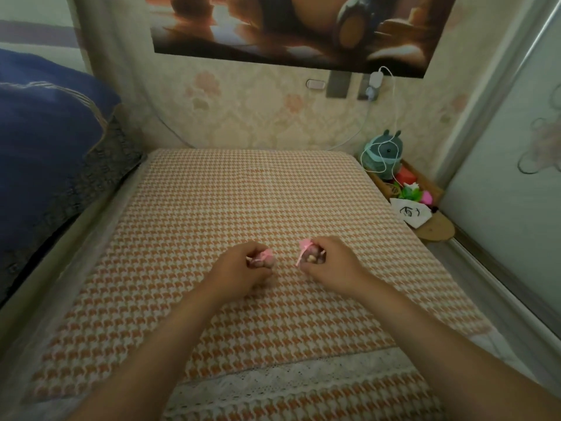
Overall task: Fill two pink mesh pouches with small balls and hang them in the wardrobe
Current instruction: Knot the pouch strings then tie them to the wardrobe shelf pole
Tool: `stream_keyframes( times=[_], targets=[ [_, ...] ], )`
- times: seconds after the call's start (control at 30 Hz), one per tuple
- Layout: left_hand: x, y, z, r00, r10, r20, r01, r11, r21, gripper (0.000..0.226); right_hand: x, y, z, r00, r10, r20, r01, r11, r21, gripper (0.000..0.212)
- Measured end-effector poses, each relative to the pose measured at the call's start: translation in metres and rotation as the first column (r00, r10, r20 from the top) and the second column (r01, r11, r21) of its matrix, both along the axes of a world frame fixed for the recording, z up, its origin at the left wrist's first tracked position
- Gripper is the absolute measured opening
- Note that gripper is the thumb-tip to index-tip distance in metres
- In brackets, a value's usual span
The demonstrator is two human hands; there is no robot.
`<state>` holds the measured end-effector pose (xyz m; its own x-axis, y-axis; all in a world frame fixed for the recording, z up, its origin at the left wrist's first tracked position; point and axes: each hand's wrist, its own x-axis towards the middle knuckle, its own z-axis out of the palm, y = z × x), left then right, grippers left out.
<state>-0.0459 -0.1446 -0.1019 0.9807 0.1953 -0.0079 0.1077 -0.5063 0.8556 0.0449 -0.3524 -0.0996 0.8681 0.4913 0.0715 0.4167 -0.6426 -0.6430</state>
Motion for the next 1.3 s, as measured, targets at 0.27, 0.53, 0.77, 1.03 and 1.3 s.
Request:
stream_keyframes(
  times=[0.27, 0.53, 0.77, 1.03, 1.3],
  targets=[
    [0.109, -0.015, 0.003, 0.998, -0.036, 0.05, 0.037, 0.999, -0.01, 0.029, 0.09, 0.0, -0.01, 0.998, 0.058, 0.003, -0.058, 0.998, -0.038, 0.023],
    [0.204, -0.037, 0.044, 0.999, -0.017, 0.045, 0.021, 0.997, -0.072, 0.034, 0.174, -0.02, 0.036, 0.988, -0.066, -0.138, 0.079, 0.993, 0.089, 0.053],
    [0.224, -0.124, 0.156, 0.995, -0.035, -0.095, 0.014, 0.977, -0.215, 0.028, 0.169, -0.118, 0.158, 0.939, -0.144, -0.312, 0.192, 0.973, 0.128, 0.02],
    [0.247, -0.284, 0.368, 0.954, -0.269, -0.134, 0.249, 0.957, -0.148, 0.018, 0.147, -0.282, 0.364, 0.861, -0.385, -0.331, 0.423, 0.905, 0.047, 0.041],
    [0.277, -0.448, 0.489, 0.841, -0.531, -0.106, 0.501, 0.837, -0.219, 0.022, 0.114, -0.435, 0.492, 0.729, -0.638, -0.245, 0.667, 0.744, 0.045, 0.036]
  ],
)
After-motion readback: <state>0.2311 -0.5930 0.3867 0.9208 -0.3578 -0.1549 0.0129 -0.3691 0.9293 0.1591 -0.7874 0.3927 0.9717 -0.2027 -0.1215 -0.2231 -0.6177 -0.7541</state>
